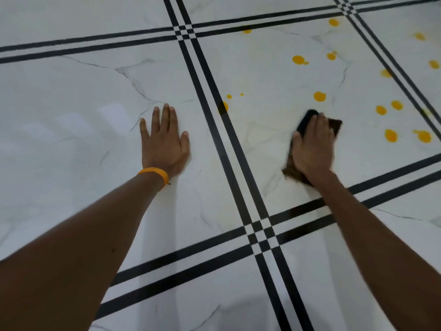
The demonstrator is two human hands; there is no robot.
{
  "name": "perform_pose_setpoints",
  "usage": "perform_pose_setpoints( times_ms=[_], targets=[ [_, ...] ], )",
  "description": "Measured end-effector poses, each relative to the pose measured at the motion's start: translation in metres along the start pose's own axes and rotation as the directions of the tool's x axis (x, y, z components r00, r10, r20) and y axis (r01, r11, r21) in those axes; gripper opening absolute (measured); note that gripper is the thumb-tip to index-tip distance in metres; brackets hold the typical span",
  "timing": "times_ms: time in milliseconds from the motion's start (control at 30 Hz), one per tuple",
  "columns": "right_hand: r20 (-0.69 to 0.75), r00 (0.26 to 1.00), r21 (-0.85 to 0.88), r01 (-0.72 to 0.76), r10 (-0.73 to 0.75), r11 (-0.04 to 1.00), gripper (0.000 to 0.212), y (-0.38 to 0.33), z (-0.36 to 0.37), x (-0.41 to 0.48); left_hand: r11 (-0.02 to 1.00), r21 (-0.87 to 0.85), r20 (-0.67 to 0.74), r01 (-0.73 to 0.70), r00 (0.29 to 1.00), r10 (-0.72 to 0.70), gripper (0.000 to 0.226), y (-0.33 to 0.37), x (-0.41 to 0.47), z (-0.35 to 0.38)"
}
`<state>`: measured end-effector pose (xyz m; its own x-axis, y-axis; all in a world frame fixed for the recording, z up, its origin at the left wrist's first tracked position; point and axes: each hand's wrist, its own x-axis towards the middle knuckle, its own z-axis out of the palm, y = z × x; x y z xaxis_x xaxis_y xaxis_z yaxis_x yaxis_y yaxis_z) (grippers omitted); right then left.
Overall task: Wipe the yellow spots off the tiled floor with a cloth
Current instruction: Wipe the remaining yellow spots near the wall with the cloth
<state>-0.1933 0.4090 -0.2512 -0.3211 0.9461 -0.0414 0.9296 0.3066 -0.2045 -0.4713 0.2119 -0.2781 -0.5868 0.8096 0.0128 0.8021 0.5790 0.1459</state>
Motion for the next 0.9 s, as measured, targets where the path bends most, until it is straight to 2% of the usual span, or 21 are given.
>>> perform_pose_setpoints(
  times_ms=[33,67,133,200,233,267,300,367,433,467,500,567,600,667,700,833,900],
  targets=[
    [-0.018,0.999,0.017,-0.04,0.041,0.999,0.082,-0.026,0.004,0.012,1.0,-0.003,-0.005,-0.001,1.0,0.001,0.069,0.0,0.001,0.0],
    [-0.052,0.999,0.021,-0.001,0.002,1.0,0.08,-0.056,0.014,0.008,1.0,-0.007,-0.005,-0.004,1.0,0.004,0.069,-0.001,0.001,-0.001],
    [-0.023,0.955,-0.003,0.295,-0.295,0.956,0.071,-0.107,0.035,-0.044,1.0,-0.015,0.0,-0.003,1.0,0.003,0.069,-0.004,0.001,0.0],
    [0.107,0.816,0.013,0.57,-0.568,0.822,0.068,-0.103,0.039,-0.121,1.0,-0.012,-0.007,-0.015,1.0,0.015,0.069,-0.004,0.0,0.0],
    [0.148,0.773,0.047,0.618,-0.617,0.785,0.068,-0.079,0.032,-0.141,1.0,-0.01,-0.003,-0.018,1.0,0.018,0.069,-0.003,-0.001,0.0],
    [0.135,0.789,0.075,0.595,-0.599,0.801,0.069,-0.049,0.023,-0.14,1.0,-0.008,-0.003,-0.018,1.0,0.018,0.069,-0.004,0.0,0.0],
    [0.105,0.847,0.049,0.519,-0.521,0.854,0.071,-0.017,0.017,-0.124,1.0,-0.002,-0.004,-0.021,1.0,0.021,0.069,-0.004,0.001,0.0],
    [0.022,0.974,-0.029,0.228,-0.227,0.973,0.077,0.033,0.002,-0.062,1.0,-0.005,-0.009,-0.021,1.0,0.021,0.068,-0.003,0.002,0.002],
    [-0.033,0.999,-0.032,-0.036,0.035,0.999,0.086,0.035,-0.006,-0.006,1.0,-0.022,-0.002,-0.015,1.0,0.015,0.068,-0.005,0.0,0.004],
    [-0.043,0.994,-0.012,-0.102,0.101,0.995,0.087,0.018,-0.002,0.002,1.0,-0.029,-0.007,-0.011,1.0,0.01,0.069,-0.006,-0.002,0.005],
    [-0.052,0.996,-0.021,-0.08,0.078,0.997,0.085,-0.004,0.003,-0.001,1.0,-0.026,-0.025,-0.006,1.0,0.006,0.069,-0.006,-0.001,0.003],
    [0.006,0.991,-0.03,0.137,-0.137,0.99,0.075,-0.039,0.013,-0.034,0.999,-0.037,-0.014,-0.009,1.0,0.008,0.071,-0.005,0.0,-0.002],
    [0.047,0.962,-0.031,0.272,-0.27,0.962,0.071,-0.042,0.016,-0.06,0.999,-0.041,0.002,-0.014,1.0,0.015,0.071,-0.003,0.001,-0.003],
    [0.111,0.918,-0.028,0.385,-0.38,0.923,0.07,-0.023,0.013,-0.093,0.999,-0.045,0.005,-0.001,1.0,0.001,0.069,-0.001,-0.001,-0.004],
    [0.11,0.92,-0.025,0.38,-0.375,0.925,0.071,-0.008,0.009,-0.089,0.999,-0.05,0.008,0.004,1.0,-0.003,0.068,0.0,-0.001,-0.005],
    [-0.029,0.994,-0.036,0.104,-0.105,0.994,0.078,0.037,0.004,-0.018,1.0,0.012,-0.001,-0.016,1.0,0.016,0.06,0.003,0.008,-0.017],
    [-0.03,0.998,-0.039,0.046,-0.048,0.998,0.081,0.04,0.004,0.008,0.999,-0.034,-0.018,-0.038,0.999,0.038,0.05,0.01,0.026,-0.025]
  ],
)
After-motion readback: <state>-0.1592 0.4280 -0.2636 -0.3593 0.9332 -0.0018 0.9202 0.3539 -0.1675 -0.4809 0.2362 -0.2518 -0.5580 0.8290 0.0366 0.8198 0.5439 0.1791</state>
